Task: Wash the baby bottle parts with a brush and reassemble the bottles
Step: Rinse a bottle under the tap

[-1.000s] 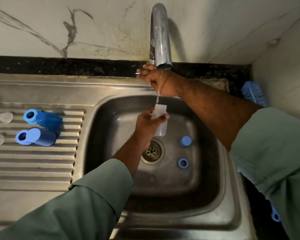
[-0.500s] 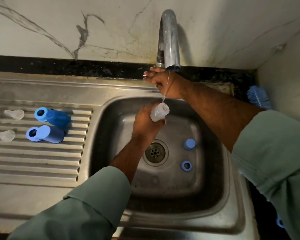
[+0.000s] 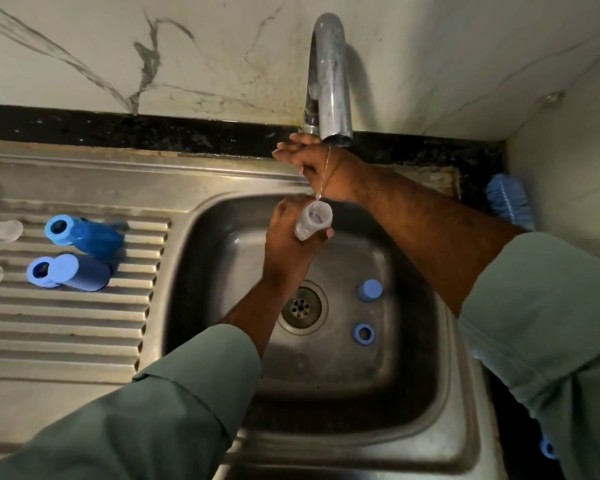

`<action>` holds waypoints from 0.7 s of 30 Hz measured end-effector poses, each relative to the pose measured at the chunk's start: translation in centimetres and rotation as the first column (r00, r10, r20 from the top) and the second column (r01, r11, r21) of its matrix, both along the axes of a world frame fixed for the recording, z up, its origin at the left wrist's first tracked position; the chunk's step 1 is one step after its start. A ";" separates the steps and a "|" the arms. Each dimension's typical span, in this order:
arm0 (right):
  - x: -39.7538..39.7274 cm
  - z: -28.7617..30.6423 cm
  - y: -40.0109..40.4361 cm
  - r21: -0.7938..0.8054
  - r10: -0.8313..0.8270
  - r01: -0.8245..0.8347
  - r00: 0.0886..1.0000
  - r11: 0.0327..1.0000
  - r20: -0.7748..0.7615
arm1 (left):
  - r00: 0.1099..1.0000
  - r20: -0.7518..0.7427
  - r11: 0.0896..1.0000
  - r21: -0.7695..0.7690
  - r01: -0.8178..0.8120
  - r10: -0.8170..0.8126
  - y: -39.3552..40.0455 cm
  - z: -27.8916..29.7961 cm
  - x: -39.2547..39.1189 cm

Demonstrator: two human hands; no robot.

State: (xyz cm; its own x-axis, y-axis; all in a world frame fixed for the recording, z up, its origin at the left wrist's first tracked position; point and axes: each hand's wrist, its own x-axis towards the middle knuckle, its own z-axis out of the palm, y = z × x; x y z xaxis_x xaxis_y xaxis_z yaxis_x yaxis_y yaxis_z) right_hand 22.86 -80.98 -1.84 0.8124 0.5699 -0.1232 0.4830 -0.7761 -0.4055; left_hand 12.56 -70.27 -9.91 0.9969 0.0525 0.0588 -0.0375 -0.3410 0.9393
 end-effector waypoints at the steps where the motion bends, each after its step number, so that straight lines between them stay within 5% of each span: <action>1: 0.1 -0.3 -0.2 -0.008 0.001 0.000 0.999 1.000 0.033 | 1.000 -0.001 1.000 0.014 0.000 0.000 0.0 0.0 0.0; 3: 0.3 -1.0 -0.5 -0.066 0.041 -0.036 0.997 0.997 0.071 | 1.000 -0.006 1.000 0.018 -0.012 0.012 0.1 -0.3 0.1; 6: 0.4 -1.2 -0.3 0.052 -0.050 0.049 0.998 0.997 0.026 | 0.997 -0.061 0.998 -0.020 -0.054 0.053 0.2 -0.4 0.1; 9: 0.3 -1.3 -0.2 0.060 -0.057 0.055 0.998 0.997 0.032 | 0.977 -0.195 0.973 -0.194 -0.126 0.088 0.1 0.0 0.3; 15: 0.3 -1.7 -0.2 0.114 -0.118 0.113 0.992 0.987 0.037 | 0.789 -0.614 0.707 -0.546 -0.450 0.028 0.2 1.4 0.8; 21: 0.3 -1.4 -0.2 0.058 -0.088 0.085 0.995 0.995 0.048 | 0.690 -0.719 0.496 -0.628 -0.599 -0.077 0.0 0.8 1.4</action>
